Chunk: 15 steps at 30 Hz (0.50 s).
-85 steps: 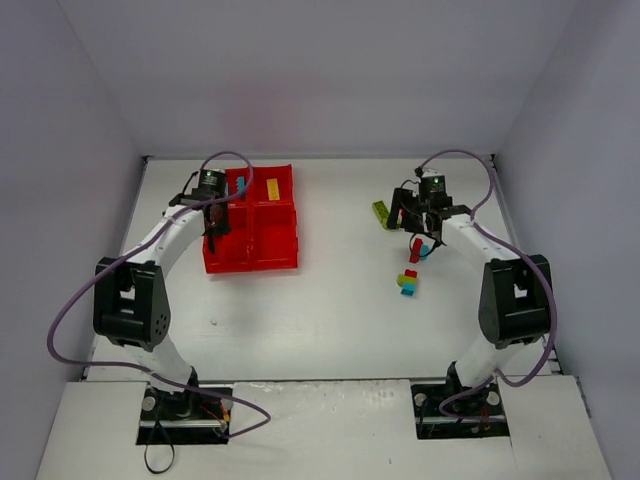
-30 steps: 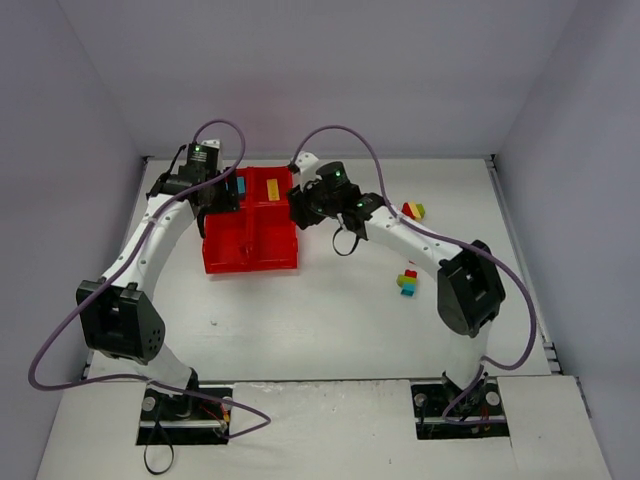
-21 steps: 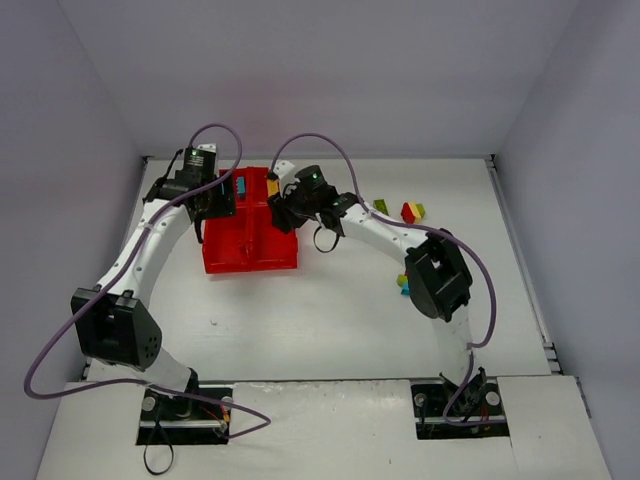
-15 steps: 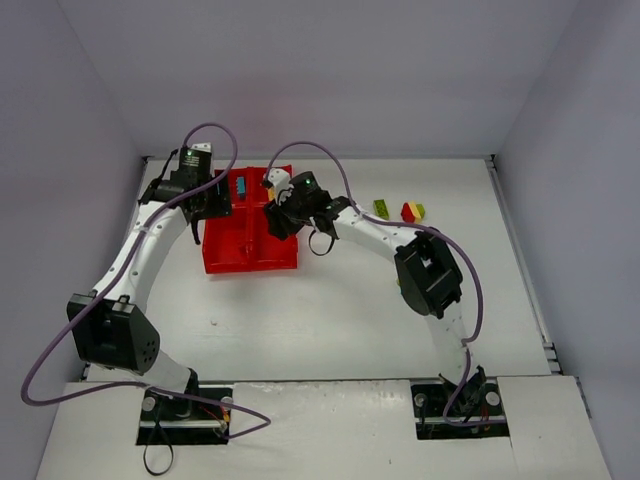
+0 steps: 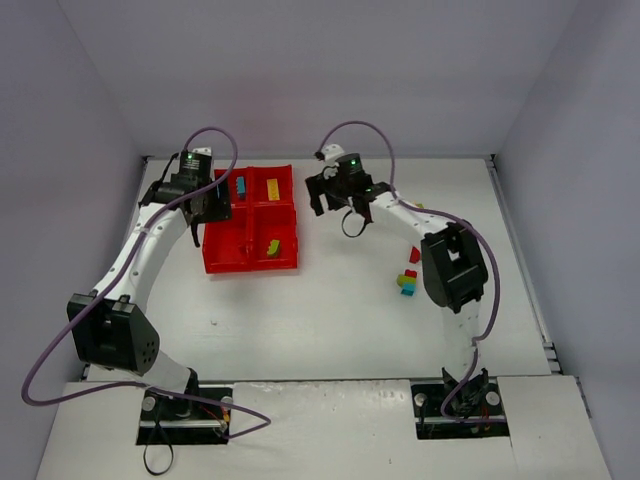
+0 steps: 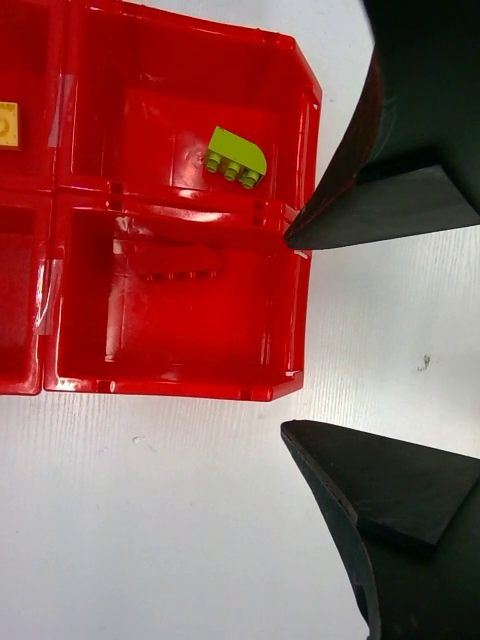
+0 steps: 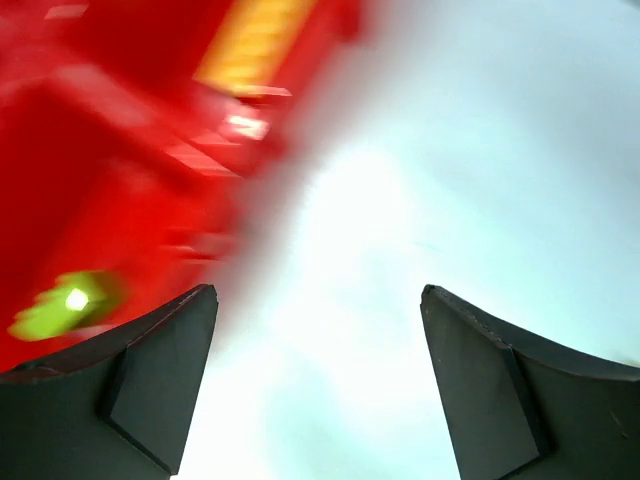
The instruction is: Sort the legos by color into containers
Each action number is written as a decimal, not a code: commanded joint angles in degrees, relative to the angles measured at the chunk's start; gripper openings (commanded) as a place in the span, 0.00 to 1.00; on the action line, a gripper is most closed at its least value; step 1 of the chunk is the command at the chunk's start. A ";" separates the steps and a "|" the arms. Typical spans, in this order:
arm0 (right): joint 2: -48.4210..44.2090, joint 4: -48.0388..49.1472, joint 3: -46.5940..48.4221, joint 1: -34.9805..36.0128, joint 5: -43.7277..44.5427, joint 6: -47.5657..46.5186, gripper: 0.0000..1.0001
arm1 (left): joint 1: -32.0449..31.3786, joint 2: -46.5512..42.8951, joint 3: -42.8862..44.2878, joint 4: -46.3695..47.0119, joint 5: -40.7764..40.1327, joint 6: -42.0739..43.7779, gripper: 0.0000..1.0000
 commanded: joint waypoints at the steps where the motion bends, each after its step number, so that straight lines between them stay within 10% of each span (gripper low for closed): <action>1: -6.31 3.64 -2.99 -4.41 8.59 2.00 0.79 | 0.37 -2.50 0.83 1.26 0.86 -0.53 0.63; 15: 0.53 0.03 -4.68 -14.70 20.21 7.10 0.76 | 0.37 -1.79 0.21 1.61 2.88 -0.79 0.63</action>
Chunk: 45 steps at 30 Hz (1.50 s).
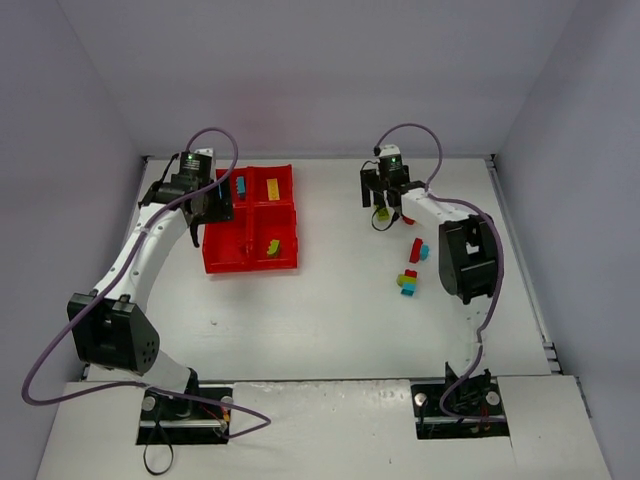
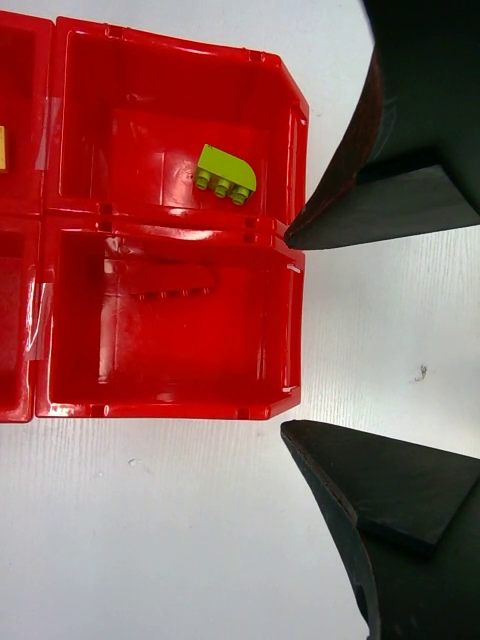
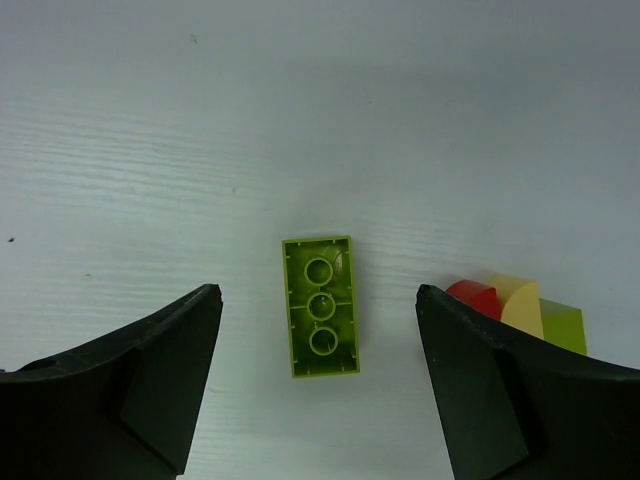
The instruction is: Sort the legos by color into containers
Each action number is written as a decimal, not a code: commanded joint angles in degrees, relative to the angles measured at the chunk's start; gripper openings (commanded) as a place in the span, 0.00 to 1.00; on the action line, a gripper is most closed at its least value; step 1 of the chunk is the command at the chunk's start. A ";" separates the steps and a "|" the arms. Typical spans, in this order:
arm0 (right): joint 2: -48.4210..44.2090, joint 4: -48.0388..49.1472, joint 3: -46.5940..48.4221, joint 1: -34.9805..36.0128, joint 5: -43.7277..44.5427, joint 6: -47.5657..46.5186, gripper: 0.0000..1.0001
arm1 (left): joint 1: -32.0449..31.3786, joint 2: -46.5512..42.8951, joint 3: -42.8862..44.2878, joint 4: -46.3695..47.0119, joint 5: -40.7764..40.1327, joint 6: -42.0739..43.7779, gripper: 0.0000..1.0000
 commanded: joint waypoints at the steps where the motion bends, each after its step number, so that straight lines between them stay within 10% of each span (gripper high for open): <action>1: 1.89 0.58 1.62 -0.25 2.20 1.48 0.75 | 0.37 -1.88 0.50 1.50 0.15 -0.73 0.63; 10: 4.89 0.49 1.36 -1.22 -0.27 3.06 0.49 | 0.37 -1.62 0.41 1.59 0.15 -0.73 0.63; 16: 1.12 1.11 -0.13 0.79 -2.12 0.17 0.02 | 0.37 -1.18 0.93 1.59 -0.03 -0.55 0.63; 37: -8.92 7.61 0.30 23.47 -17.66 -3.44 0.03 | 0.37 -1.88 0.15 1.94 -0.20 -0.99 0.63; 45: -2.15 7.79 7.06 26.99 -18.90 -1.16 0.29 | 0.37 -2.58 -0.65 2.29 0.50 -1.17 0.63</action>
